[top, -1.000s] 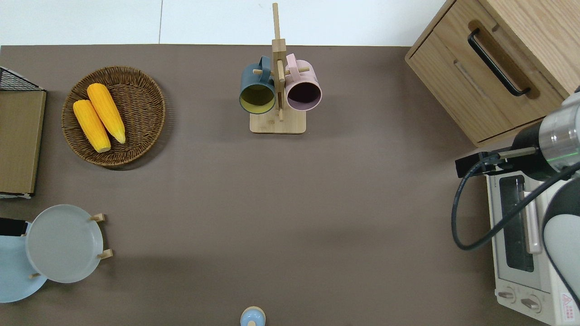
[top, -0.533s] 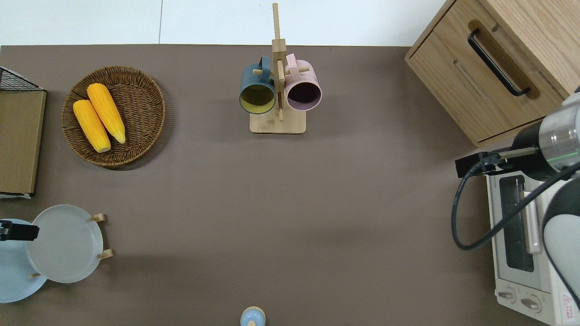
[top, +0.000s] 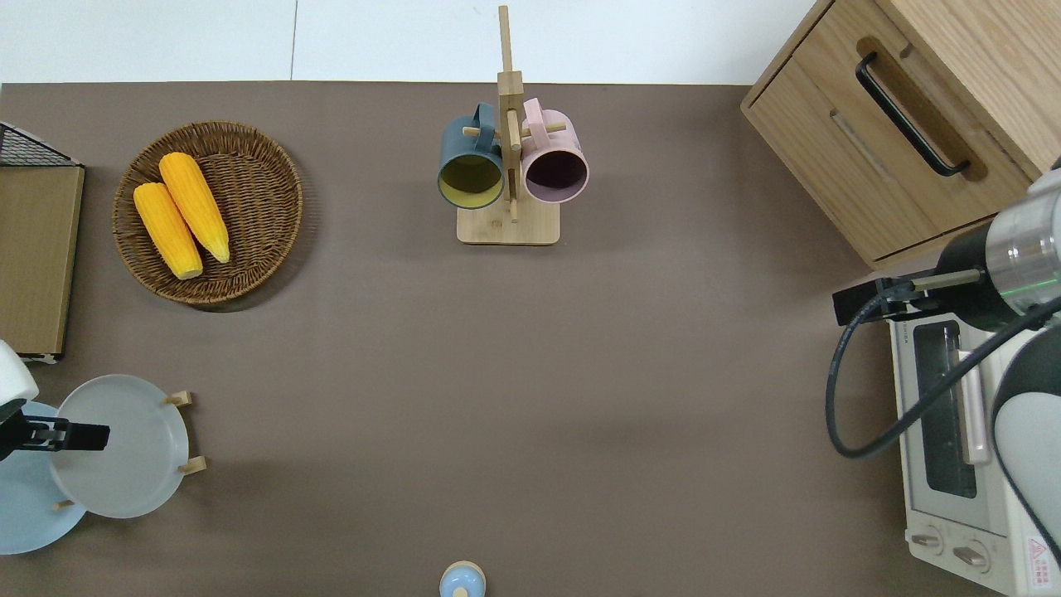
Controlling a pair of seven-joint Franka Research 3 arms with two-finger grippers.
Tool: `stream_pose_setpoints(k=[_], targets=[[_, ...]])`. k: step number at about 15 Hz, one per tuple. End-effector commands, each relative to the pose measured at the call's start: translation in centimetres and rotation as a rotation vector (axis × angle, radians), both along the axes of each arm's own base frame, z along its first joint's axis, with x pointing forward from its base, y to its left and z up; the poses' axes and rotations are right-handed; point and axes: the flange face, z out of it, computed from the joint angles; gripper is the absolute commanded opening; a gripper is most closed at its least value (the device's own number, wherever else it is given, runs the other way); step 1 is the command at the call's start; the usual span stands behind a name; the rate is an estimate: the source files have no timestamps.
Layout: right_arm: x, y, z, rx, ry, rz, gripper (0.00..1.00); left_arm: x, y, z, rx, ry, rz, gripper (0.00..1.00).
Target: Pick gray plate from low plate rack and place it on table with left arm
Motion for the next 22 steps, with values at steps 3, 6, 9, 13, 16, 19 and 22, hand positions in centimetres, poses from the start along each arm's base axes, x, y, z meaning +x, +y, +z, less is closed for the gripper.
stream_pose_setpoints(k=[3, 6, 9, 13, 16, 19, 22], targets=[[-0.2, -0.1, 0.4, -0.002, 0.004, -0.014, 0.983, -0.9, 0.4, -0.5, 0.016, -0.019, 0.008, 0.99], [-0.2, -0.1, 0.4, -0.003, 0.002, -0.014, 0.983, -1.0, 0.4, -0.7, 0.015, -0.014, 0.008, 0.92], [-0.2, -0.1, 0.4, -0.003, 0.002, -0.014, 0.983, -1.1, 0.5, -0.7, 0.014, -0.013, 0.014, 0.33], [-0.2, -0.1, 0.4, -0.003, 0.002, -0.014, 0.983, -1.1, 0.5, -0.4, 0.014, -0.017, 0.003, 0.00], [-0.2, -0.1, 0.4, -0.003, 0.002, -0.014, 0.983, -1.1, 0.4, -0.5, 0.013, -0.015, 0.002, 0.00], [-0.2, -0.1, 0.4, -0.002, 0.002, -0.014, 0.983, -1.2, 0.3, 0.1, 0.012, -0.014, 0.013, 0.00], [-0.2, -0.2, 0.4, -0.002, 0.004, -0.016, 0.983, -0.9, -0.1, 3.6, 0.008, -0.003, 0.021, 0.00]])
